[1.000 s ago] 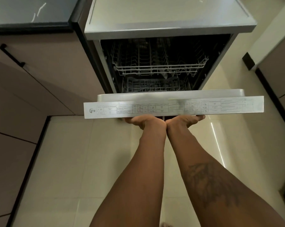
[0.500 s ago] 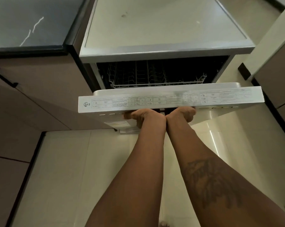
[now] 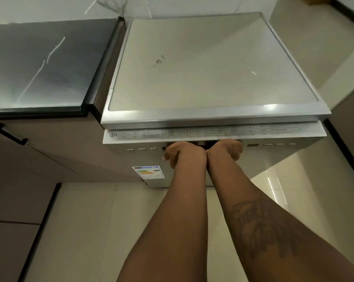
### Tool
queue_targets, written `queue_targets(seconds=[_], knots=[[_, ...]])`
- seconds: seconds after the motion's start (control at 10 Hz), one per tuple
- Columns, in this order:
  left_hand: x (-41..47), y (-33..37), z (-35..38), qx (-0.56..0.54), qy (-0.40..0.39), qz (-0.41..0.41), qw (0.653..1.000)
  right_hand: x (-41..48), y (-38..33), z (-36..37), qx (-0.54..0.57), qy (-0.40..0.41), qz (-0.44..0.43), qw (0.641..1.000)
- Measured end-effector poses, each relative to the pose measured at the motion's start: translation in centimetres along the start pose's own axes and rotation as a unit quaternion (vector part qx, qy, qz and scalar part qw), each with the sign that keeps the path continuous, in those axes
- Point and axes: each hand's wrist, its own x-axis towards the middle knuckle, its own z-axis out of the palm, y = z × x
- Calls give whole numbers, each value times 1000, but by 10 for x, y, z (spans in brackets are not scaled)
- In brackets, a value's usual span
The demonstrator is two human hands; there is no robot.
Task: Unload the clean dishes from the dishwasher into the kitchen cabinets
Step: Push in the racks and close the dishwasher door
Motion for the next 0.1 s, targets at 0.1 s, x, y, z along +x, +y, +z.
queue_targets(seconds=[0.1], knots=[[11, 15, -20, -5, 59, -46, 997, 5, -10, 20, -70, 110, 7, 991]])
